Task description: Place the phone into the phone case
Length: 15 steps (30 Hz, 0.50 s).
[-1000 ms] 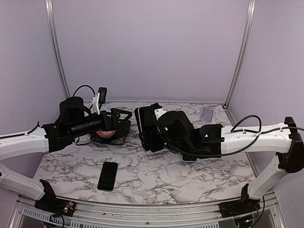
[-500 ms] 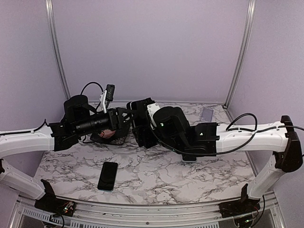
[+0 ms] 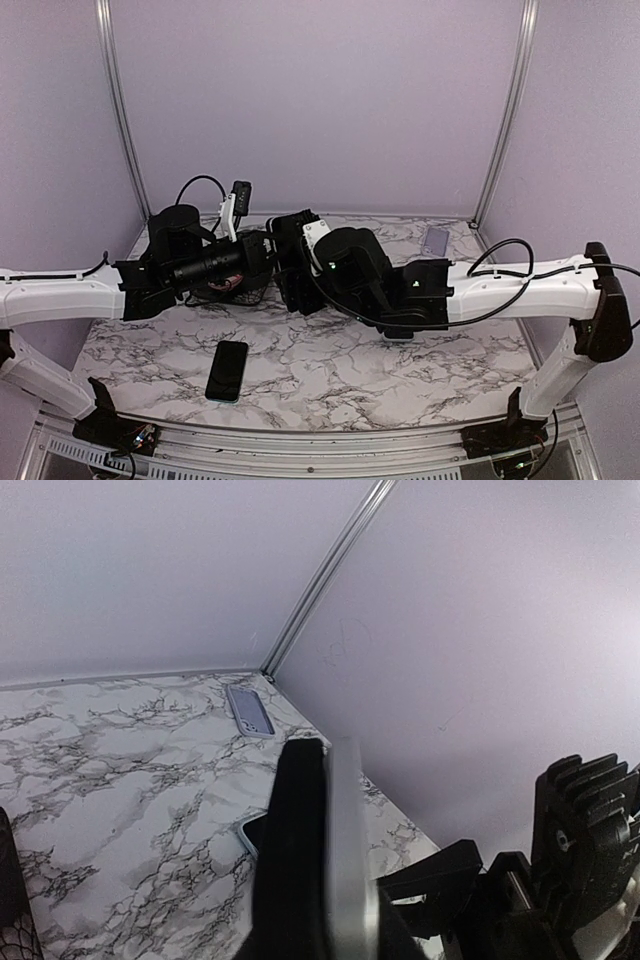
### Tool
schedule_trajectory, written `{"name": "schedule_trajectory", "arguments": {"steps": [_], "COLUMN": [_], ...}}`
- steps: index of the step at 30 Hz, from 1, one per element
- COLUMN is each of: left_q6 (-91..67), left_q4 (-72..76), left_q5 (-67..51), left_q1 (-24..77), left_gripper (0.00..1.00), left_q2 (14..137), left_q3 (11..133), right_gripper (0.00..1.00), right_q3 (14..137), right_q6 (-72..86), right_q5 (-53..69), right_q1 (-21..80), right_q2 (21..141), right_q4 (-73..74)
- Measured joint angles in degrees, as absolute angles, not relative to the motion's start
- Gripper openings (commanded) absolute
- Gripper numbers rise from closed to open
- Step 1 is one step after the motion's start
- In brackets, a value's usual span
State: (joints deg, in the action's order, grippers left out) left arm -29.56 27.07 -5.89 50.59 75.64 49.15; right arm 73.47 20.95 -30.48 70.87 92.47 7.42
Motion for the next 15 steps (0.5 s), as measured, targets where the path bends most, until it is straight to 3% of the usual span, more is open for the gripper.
{"name": "schedule_trajectory", "arguments": {"steps": [6, 7, 9, 12, 15], "left_q6": [-29.6, -29.3, -28.8, -26.8, -23.7], "left_q4": [27.8, 27.8, 27.9, 27.9, 27.7], "left_q5": [-5.4, -5.4, -5.5, -5.5, -5.8], "left_q1": [51.2, 51.2, 51.3, 51.5, 52.1], "left_gripper": [0.00, 0.00, 0.00, 0.00, 0.00], "left_q2": [75.8, 75.8, 75.8, 75.3, 74.1], "left_q3": [49.2, 49.2, 49.2, 49.2, 49.2], "right_gripper": [0.03, 0.16, 0.50, 0.85, 0.96], "right_q3": [73.5, 73.5, 73.5, 73.3, 71.8], "right_q6": [21.1, 21.1, 21.1, 20.7, 19.0], "right_q5": [-30.8, -30.8, -30.8, -30.7, -30.5], "right_q1": [70.9, 70.9, 70.9, 70.9, 71.0], "right_q2": [92.7, 92.7, 92.7, 92.4, 90.7], "right_q4": [7.5, 7.5, 7.4, 7.0, 5.9]}}
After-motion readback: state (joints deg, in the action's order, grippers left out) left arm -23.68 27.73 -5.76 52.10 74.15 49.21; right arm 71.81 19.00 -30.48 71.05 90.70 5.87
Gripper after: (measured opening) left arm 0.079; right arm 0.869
